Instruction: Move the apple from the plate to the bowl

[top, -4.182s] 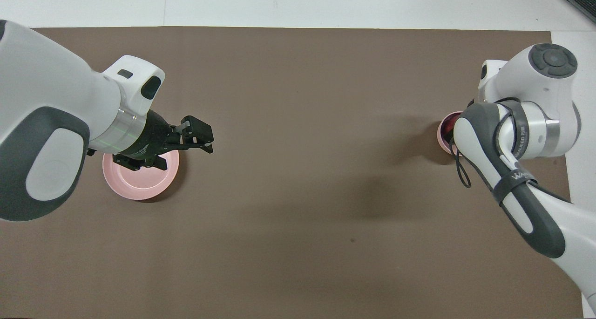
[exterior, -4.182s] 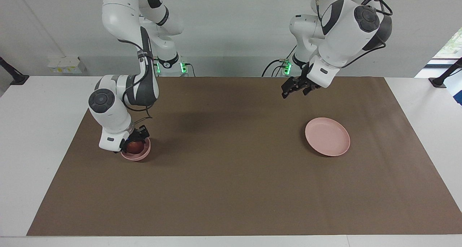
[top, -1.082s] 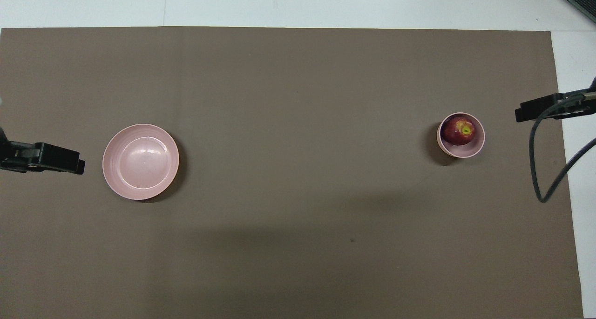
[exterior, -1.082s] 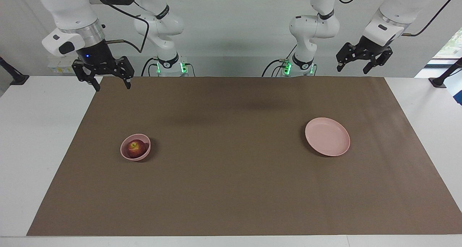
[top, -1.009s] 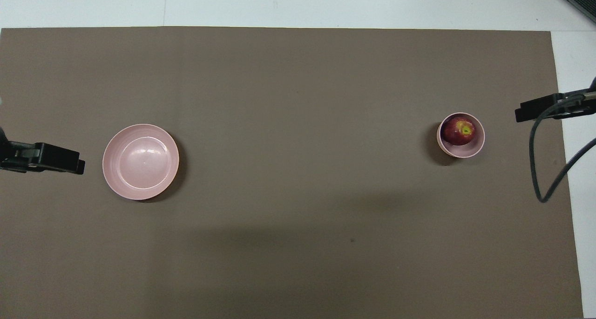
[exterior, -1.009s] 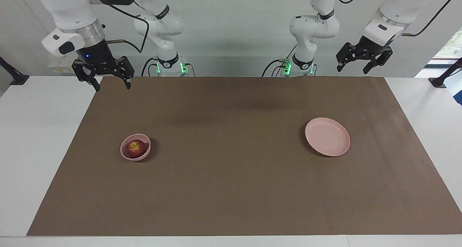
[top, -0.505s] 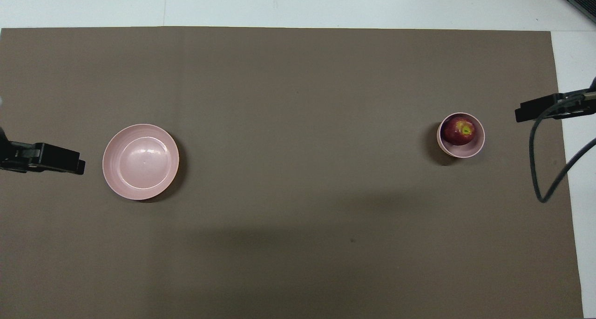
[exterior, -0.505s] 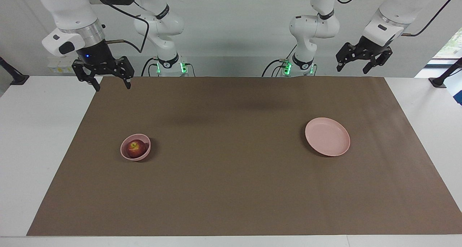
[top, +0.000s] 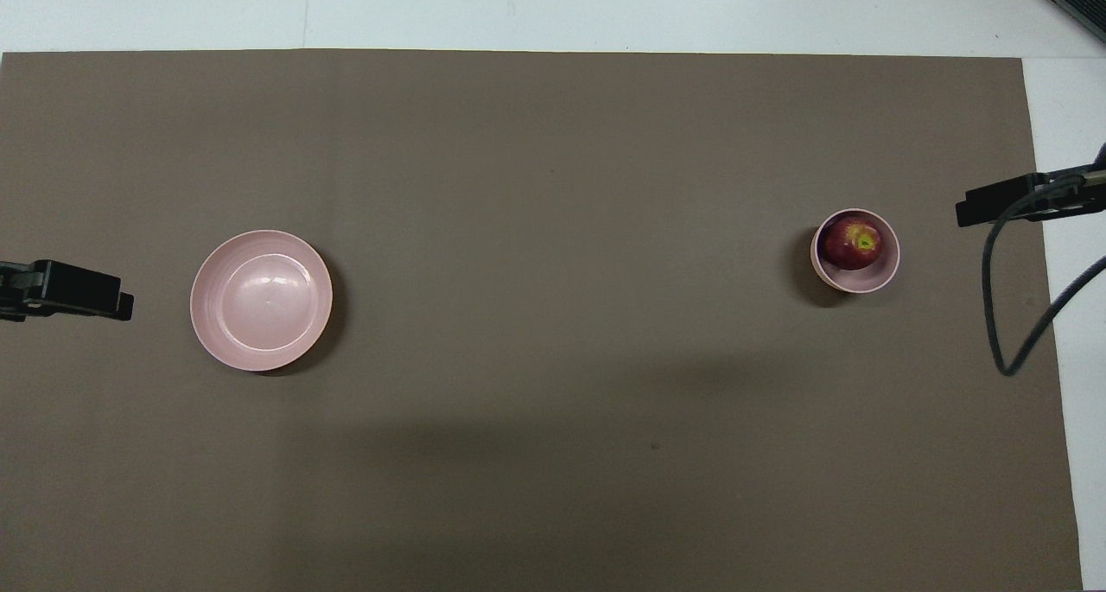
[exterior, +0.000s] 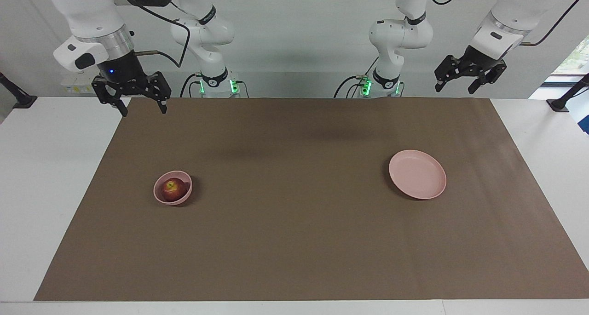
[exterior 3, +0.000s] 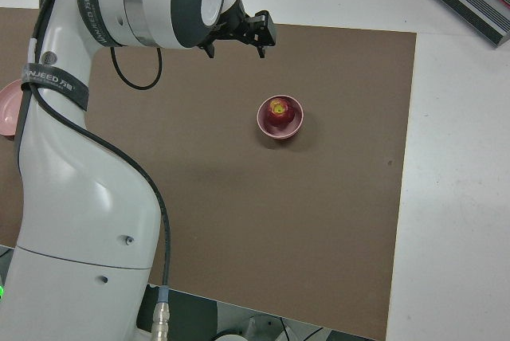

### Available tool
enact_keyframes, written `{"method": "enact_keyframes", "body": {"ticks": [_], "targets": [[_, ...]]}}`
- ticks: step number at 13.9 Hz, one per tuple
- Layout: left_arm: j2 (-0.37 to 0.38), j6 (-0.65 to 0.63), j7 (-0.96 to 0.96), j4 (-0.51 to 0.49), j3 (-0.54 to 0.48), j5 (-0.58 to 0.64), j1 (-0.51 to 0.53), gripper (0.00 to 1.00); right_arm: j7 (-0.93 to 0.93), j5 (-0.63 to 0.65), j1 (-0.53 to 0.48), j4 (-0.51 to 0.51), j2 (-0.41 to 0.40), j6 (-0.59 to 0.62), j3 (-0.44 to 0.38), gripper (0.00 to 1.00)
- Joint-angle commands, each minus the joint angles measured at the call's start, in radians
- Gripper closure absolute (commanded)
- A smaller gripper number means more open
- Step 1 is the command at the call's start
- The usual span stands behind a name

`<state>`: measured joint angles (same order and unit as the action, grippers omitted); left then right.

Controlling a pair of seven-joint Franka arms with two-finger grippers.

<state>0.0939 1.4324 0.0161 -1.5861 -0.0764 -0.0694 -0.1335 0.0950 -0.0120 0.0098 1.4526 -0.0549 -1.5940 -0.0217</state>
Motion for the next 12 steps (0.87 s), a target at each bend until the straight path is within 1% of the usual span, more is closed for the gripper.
{"method": "enact_keyframes", "body": {"ticks": [1, 6, 12], "targets": [[0.001, -0.023, -0.015, 0.011, -0.003, 0.014, 0.044, 0.00, -0.024, -0.002, -0.011, -0.004, 0.004, 0.011, 0.011, 0.00], [0.000, 0.011, -0.015, 0.009, -0.006, 0.003, 0.103, 0.00, -0.024, -0.002, -0.011, -0.006, 0.004, 0.011, 0.009, 0.00], [0.001, 0.026, -0.015, 0.005, -0.005, 0.005, 0.118, 0.00, -0.024, -0.002, -0.011, -0.006, 0.004, 0.012, 0.009, 0.00]]}}
